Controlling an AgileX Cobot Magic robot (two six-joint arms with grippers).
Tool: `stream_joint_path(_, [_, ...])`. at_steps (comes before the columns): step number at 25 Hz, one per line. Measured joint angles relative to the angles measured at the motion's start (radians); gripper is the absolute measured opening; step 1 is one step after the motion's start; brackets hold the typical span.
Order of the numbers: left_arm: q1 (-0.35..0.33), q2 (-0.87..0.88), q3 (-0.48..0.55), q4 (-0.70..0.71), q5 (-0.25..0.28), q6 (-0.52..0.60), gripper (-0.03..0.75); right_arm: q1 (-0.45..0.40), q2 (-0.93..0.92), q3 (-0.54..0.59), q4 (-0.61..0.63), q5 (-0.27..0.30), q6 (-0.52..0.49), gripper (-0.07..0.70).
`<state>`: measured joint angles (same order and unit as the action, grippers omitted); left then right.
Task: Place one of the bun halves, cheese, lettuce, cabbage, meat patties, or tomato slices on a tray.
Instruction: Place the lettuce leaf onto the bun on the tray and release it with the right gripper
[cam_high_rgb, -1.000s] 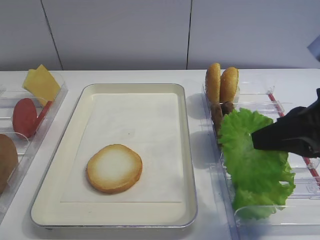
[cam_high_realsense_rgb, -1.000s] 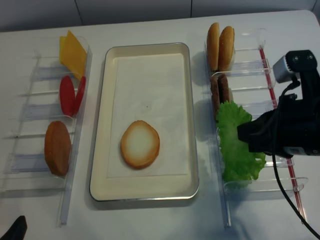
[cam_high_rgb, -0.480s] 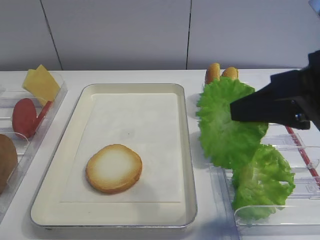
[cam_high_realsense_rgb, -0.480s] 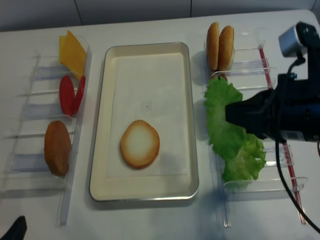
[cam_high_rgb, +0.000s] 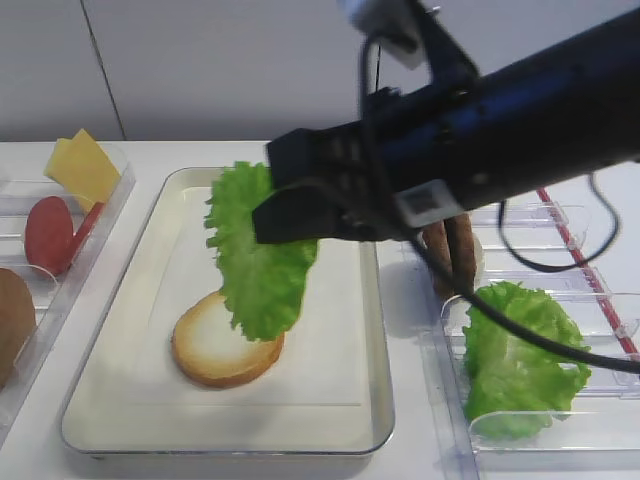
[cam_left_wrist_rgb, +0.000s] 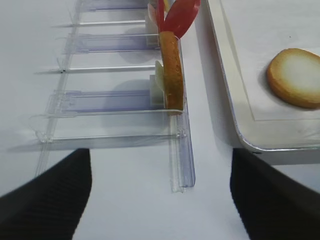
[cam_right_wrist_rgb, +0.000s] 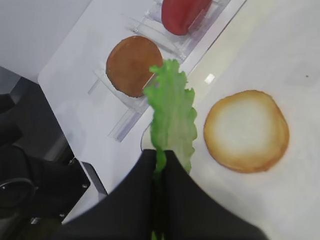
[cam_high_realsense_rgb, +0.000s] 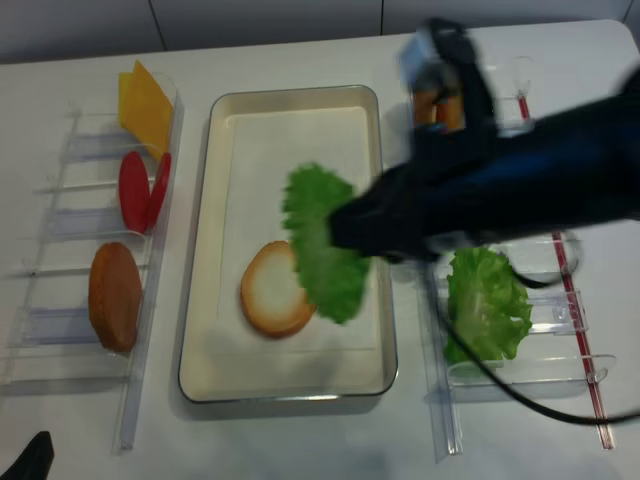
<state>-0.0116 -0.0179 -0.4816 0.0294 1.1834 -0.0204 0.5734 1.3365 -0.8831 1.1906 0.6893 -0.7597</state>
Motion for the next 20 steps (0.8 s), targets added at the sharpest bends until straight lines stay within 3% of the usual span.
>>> stream_joint_path(6, [0.000, 0.000, 0.000, 0.000, 0.000, 0.000, 0.556, 0.125, 0.223, -0.148, 0.032, -0.106, 0.026, 0.052])
stream_joint_path(12, [0.000, 0.000, 0.000, 0.000, 0.000, 0.000, 0.556, 0.141, 0.370, -0.256, 0.114, -0.120, 0.028, 0.052])
stream_joint_path(20, [0.000, 0.000, 0.000, 0.000, 0.000, 0.000, 0.556, 0.154, 0.463, -0.273, 0.125, -0.135, 0.049, 0.052])
